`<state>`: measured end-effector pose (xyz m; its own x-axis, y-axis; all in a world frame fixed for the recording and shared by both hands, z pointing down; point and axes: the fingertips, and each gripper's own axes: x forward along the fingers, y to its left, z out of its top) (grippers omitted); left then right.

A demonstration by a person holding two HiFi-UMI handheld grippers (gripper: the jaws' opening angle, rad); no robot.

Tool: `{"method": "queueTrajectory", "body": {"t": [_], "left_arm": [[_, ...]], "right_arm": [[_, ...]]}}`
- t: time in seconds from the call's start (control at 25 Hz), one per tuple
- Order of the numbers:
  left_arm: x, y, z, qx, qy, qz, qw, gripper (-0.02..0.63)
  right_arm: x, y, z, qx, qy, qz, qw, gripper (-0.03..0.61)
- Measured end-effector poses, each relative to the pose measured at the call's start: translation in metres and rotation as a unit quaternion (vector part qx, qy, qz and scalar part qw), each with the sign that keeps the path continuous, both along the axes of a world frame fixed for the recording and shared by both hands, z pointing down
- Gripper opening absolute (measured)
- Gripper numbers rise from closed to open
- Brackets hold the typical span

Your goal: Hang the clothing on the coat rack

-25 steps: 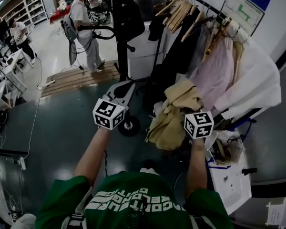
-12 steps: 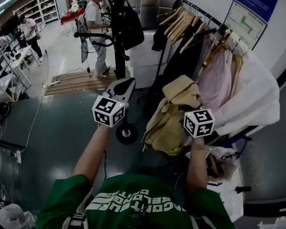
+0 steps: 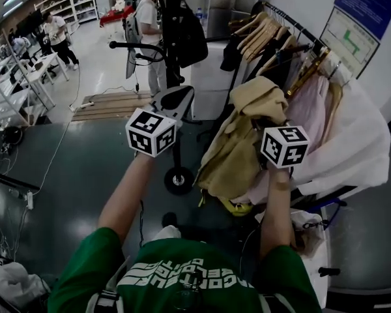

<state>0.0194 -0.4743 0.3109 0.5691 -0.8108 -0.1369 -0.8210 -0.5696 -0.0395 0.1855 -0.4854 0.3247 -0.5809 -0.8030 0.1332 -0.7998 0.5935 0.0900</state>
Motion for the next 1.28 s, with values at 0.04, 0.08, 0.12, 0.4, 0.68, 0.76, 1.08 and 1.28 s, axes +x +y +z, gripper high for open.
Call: {"method": "queueTrajectory", "body": {"t": [0.04,0.08,0.12,0.4,0.68,0.76,1.08,1.28], "left_arm": [[0.000,-0.002,-0.005,0.002,0.001,0.000,1.0000,0.003],[-0.001,-0.005,-0.009,0.004,0.001,0.001,1.0000,0.003],[-0.001,-0.007,-0.014,0.006,0.000,0.001,1.0000,0.003],[-0.007,-0.030,-0.044,0.021,-0.002,0.003,0.9998,0.003],[-0.013,-0.052,-0.057,0.021,-0.002,0.006,0.9998,0.003],[-0.013,-0.057,-0.060,0.022,-0.002,0.008,0.9997,0.003],[-0.014,-0.069,-0.068,0.031,-0.001,0.014,0.9994,0.003],[-0.016,-0.073,-0.069,0.032,-0.005,0.014,0.9994,0.003]], "right_arm": [[-0.001,-0.004,-0.006,0.000,-0.003,-0.001,1.000,0.069],[-0.003,-0.009,-0.012,0.001,-0.006,-0.002,1.000,0.069],[-0.005,-0.013,-0.018,0.002,-0.008,-0.003,1.000,0.069],[-0.011,-0.046,-0.057,0.015,-0.017,-0.004,1.000,0.069],[-0.017,-0.083,-0.078,0.020,-0.008,-0.002,1.000,0.069],[-0.018,-0.093,-0.081,0.022,-0.001,0.004,1.000,0.069],[-0.029,-0.124,-0.077,0.014,0.015,0.009,1.000,0.069],[-0.038,-0.137,-0.071,0.006,0.019,0.005,1.000,0.069]]}}
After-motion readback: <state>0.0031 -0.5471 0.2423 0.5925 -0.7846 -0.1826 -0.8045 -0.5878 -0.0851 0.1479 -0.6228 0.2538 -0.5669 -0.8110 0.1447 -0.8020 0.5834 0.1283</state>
